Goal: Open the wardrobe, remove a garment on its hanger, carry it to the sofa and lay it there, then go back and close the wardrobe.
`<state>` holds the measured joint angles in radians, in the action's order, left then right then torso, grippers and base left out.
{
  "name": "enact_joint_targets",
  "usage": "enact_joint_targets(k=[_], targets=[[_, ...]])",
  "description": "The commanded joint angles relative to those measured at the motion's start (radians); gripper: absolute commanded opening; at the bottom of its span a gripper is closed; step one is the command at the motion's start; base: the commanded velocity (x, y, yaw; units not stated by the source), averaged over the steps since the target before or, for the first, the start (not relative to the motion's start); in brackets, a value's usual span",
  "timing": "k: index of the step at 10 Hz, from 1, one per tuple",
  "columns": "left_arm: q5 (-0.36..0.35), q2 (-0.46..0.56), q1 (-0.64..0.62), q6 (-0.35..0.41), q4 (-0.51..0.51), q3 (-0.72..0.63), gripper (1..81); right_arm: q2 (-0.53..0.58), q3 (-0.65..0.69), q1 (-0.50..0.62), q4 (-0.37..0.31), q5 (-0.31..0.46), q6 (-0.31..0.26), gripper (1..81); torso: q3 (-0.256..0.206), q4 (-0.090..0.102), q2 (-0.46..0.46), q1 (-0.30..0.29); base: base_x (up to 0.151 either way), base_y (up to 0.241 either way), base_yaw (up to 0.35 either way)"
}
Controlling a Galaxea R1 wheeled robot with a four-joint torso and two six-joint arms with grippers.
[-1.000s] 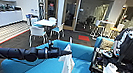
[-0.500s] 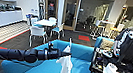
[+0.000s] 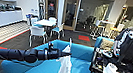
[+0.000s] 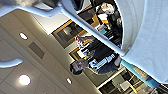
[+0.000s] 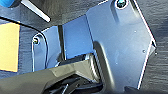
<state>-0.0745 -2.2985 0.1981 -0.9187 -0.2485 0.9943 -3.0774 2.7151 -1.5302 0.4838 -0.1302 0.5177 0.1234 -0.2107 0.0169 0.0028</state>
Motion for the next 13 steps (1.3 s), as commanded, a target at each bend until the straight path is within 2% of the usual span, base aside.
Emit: enact_joint_targets(k=[1,13], targets=[[-0.053,-0.001,-0.154,0.004,-0.026,-0.032,1.0,-0.002,-0.002,0.034,0.004,0.043,-0.002,81.1,0.0,0.0,0.0,0.0,0.092,0.0,0.0],[-0.042,-0.013,-0.153,0.004,-0.029,-0.035,1.0,-0.002,-0.002,0.034,0.004,0.043,-0.002,81.1,-0.001,0.0,0.0,-0.001,0.106,0.0,0.0]])
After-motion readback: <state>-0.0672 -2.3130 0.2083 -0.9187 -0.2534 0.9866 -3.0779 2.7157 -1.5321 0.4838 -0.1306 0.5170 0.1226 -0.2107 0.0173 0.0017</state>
